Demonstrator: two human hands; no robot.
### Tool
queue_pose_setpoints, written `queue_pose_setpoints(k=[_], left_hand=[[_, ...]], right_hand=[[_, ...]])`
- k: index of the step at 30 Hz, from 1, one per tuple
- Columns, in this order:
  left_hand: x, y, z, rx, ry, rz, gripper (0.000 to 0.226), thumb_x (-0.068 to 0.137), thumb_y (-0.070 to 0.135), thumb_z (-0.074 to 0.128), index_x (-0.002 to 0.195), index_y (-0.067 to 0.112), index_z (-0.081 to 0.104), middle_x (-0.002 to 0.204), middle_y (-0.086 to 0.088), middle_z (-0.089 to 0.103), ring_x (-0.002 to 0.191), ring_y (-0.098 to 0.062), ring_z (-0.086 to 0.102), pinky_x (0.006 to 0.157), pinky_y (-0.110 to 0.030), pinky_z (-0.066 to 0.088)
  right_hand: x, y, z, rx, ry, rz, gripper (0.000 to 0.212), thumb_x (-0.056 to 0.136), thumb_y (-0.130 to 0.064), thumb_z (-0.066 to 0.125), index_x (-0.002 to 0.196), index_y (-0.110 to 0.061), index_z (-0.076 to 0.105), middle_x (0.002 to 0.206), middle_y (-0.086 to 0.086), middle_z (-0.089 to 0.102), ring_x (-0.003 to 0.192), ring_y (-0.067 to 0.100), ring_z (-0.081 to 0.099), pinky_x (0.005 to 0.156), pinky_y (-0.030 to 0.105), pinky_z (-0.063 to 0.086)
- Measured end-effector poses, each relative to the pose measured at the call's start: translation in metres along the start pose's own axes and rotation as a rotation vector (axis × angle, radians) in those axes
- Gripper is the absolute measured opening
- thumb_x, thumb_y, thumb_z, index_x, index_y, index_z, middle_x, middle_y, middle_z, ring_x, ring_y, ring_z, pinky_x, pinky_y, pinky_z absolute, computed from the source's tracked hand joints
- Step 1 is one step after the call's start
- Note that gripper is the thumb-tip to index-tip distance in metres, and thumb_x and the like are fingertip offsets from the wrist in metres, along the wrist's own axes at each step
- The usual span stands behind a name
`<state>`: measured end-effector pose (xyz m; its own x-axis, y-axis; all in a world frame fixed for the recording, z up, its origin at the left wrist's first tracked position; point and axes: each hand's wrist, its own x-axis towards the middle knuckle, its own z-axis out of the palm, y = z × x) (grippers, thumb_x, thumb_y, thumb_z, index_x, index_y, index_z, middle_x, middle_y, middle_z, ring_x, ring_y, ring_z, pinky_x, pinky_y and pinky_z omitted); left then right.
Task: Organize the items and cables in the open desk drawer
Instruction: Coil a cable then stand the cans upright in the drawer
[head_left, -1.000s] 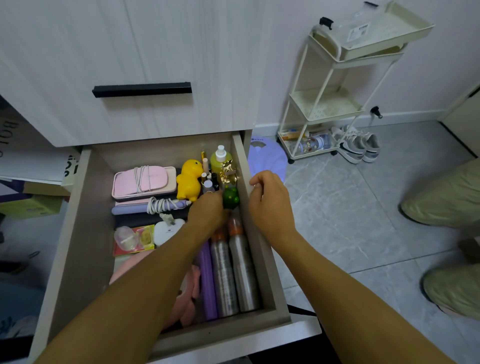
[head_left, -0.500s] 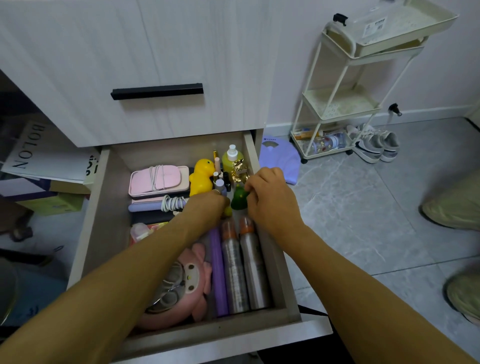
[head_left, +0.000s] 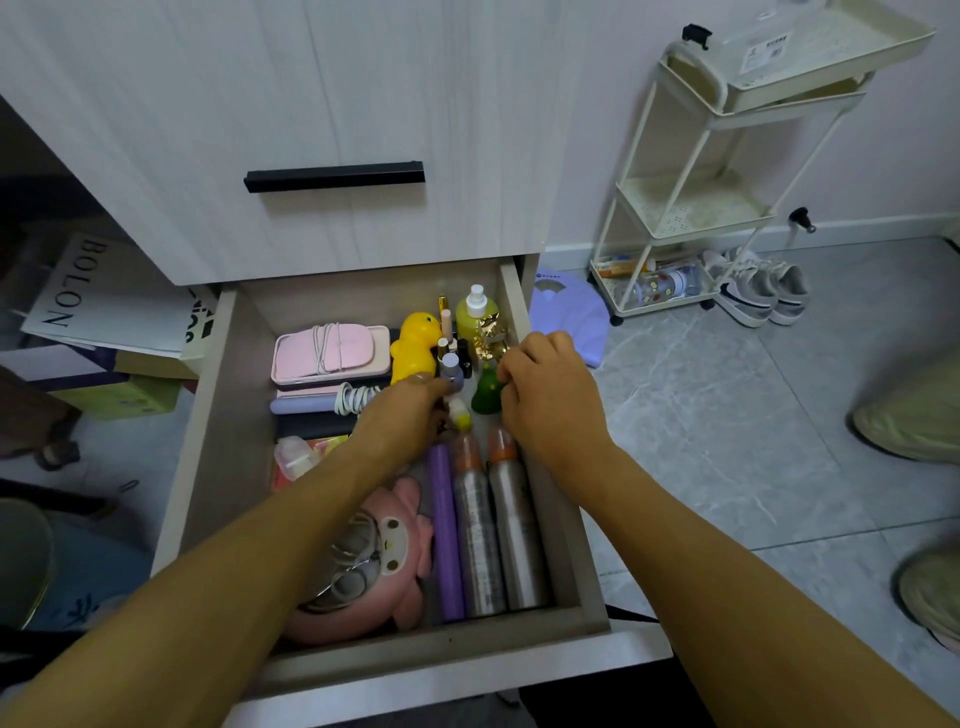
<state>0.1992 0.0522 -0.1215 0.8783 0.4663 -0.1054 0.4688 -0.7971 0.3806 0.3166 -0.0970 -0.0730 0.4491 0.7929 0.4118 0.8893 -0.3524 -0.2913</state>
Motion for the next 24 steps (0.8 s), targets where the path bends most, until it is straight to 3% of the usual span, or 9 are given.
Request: queue_pose_setpoints(k=[2, 6, 11, 15, 18, 24], left_hand=[[-0.013, -0.005, -0.006, -0.011, 0.014, -0.029, 0.025, 0.087, 0.013, 0.06, 0.109, 0.017, 0.069, 0.107, -0.011, 0.066, 0.096, -0.035, 0.062, 0.074, -0.043, 0.052], [-0.047, -0.014, -0.018, -0.004, 0.032, -0.072, 0.025, 0.086, 0.014, 0.062, 0.108, 0.02, 0.072, 0.109, -0.006, 0.07, 0.099, -0.029, 0.064, 0.078, -0.037, 0.053], [-0.091, -0.008, -0.032, -0.133, 0.072, -0.139, 0.015, 0.088, 0.016, 0.065, 0.101, 0.018, 0.074, 0.1, 0.001, 0.073, 0.081, -0.018, 0.064, 0.076, -0.028, 0.049], [-0.135, 0.008, -0.057, -0.455, 0.192, -0.237, 0.011, 0.087, 0.016, 0.069, 0.093, 0.024, 0.074, 0.092, 0.009, 0.073, 0.077, -0.003, 0.065, 0.075, -0.017, 0.05], [-0.174, 0.014, -0.074, -0.627, 0.236, -0.239, 0.012, 0.087, 0.019, 0.071, 0.089, 0.031, 0.073, 0.089, 0.012, 0.071, 0.079, -0.007, 0.067, 0.075, -0.021, 0.053], [-0.254, 0.01, -0.086, -0.646, 0.308, -0.315, 0.024, 0.086, 0.013, 0.071, 0.08, 0.037, 0.07, 0.079, 0.007, 0.072, 0.069, -0.012, 0.063, 0.068, -0.019, 0.051]], right_hand=[[-0.004, -0.002, 0.001, -0.016, -0.022, -0.017, 0.005, 0.073, -0.008, 0.06, 0.076, -0.008, 0.064, 0.079, 0.007, 0.059, 0.078, 0.029, 0.049, 0.062, 0.037, 0.044], [-0.019, -0.011, -0.003, -0.01, -0.142, 0.001, 0.016, 0.075, -0.018, 0.052, 0.082, -0.012, 0.065, 0.086, 0.004, 0.059, 0.088, 0.027, 0.05, 0.075, 0.038, 0.043], [-0.04, -0.022, -0.02, 0.078, -0.229, 0.03, 0.018, 0.078, -0.019, 0.052, 0.089, -0.014, 0.066, 0.087, 0.003, 0.06, 0.086, 0.024, 0.055, 0.088, 0.037, 0.038], [-0.06, -0.048, -0.049, 0.303, -0.383, 0.088, 0.011, 0.087, -0.015, 0.058, 0.092, -0.013, 0.067, 0.085, 0.003, 0.065, 0.078, 0.022, 0.06, 0.076, 0.042, 0.052], [-0.083, -0.076, -0.071, 0.41, -0.526, 0.064, 0.012, 0.087, -0.02, 0.06, 0.095, -0.018, 0.069, 0.085, -0.003, 0.069, 0.08, 0.019, 0.063, 0.073, 0.041, 0.055], [-0.128, -0.123, -0.096, 0.293, -0.653, -0.057, 0.02, 0.087, -0.04, 0.062, 0.102, -0.028, 0.067, 0.1, -0.008, 0.068, 0.093, 0.015, 0.062, 0.079, 0.041, 0.054]])
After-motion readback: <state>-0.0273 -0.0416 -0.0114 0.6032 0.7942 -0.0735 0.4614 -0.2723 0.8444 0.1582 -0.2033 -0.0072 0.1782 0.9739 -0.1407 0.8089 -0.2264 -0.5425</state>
